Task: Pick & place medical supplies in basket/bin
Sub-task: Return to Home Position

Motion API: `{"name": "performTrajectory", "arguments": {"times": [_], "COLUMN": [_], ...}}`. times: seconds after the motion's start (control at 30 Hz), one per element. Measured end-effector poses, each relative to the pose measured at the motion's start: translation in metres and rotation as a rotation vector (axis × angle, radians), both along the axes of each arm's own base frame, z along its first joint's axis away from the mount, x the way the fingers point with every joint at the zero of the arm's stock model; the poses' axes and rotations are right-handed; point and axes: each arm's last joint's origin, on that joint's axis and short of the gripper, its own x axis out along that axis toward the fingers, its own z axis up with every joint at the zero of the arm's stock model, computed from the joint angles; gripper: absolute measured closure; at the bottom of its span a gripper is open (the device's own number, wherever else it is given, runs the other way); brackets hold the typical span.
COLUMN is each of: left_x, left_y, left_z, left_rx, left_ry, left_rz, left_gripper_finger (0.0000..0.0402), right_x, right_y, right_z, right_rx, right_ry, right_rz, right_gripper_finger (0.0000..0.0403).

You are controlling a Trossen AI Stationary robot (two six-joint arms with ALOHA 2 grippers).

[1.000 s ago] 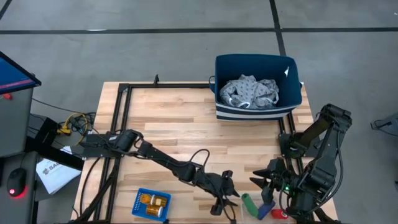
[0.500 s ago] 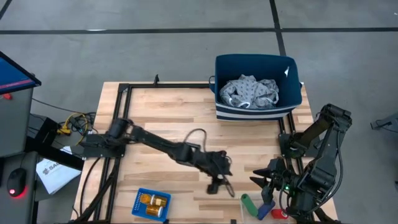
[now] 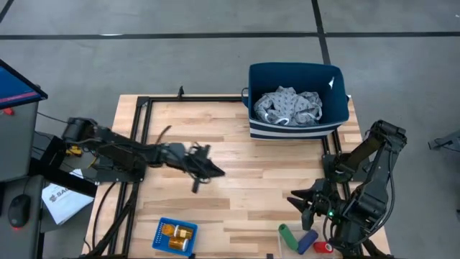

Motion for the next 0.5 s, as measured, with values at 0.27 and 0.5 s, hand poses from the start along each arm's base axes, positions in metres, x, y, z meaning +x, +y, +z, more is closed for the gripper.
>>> {"name": "performTrajectory", "arguments": {"times": [0.27, 0.5], "left_x": [-0.077, -0.125], "left_y": [0.014, 0.023], "left_z": [-0.021, -0.036], "left_rx": [0.061, 0.062], "left_ry": [-0.098, -0.217], "left_rz": [0.01, 0.053], "left_gripper_finger": [0.0401, 0.0401], "right_x": [0.012, 0.025], "right_y": [-0.013, -0.021], "right_z": [0.006, 0.007], "right_rx": [-0.029, -0.013], "right_ry": [-0.147, -0.165], "right_rz": [-0.118, -0.179], "right_gripper_finger": [0.026, 0.026]}}
